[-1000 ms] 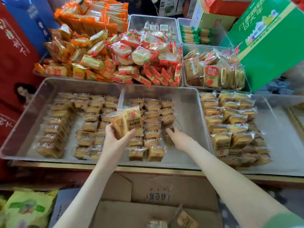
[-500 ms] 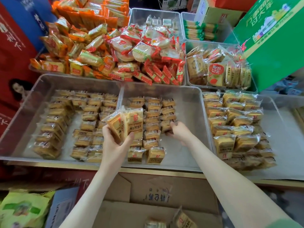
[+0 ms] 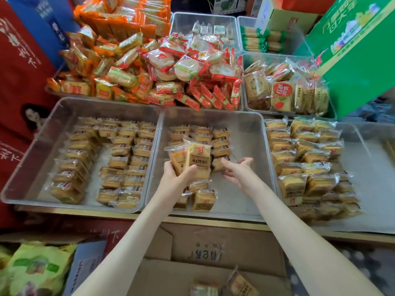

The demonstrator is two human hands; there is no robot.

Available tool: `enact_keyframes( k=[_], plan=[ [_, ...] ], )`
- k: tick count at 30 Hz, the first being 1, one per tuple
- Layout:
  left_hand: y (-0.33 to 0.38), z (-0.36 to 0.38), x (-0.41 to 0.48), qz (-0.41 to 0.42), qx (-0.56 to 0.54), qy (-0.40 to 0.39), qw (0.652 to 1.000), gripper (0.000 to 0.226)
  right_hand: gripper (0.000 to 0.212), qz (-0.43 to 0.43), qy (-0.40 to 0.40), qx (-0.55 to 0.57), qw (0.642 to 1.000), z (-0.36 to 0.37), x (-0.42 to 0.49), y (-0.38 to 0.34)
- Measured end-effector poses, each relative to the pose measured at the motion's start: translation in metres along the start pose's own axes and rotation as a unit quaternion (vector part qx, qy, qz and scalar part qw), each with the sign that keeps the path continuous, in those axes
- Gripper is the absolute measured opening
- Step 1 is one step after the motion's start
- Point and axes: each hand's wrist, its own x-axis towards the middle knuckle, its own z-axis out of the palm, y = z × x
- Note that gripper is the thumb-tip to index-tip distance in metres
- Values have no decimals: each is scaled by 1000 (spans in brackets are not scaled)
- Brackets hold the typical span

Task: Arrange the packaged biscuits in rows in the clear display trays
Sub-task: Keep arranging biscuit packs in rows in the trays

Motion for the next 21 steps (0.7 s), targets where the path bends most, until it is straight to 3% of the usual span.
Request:
enact_keyframes(
  k=[5, 10, 15, 19, 21],
  plan=[
    [8, 29, 18, 44, 116, -51, 991, 46, 48, 43, -75, 47, 995, -10, -6, -2],
    [5, 46, 37, 81, 240, -86, 964, 46, 87, 61, -165, 120, 977, -19, -6, -7],
    [1, 49, 49, 71, 285, -144, 945, 50, 70, 67, -254, 64, 963, -22, -9, -6],
    [4, 45, 49, 43, 449, -171, 876, 53, 39, 38, -230, 34, 972, -19, -13, -8],
    [3, 44, 46, 92, 525, -161, 831, 69, 35, 24, -225, 13, 974, -19, -12, -7]
  ],
)
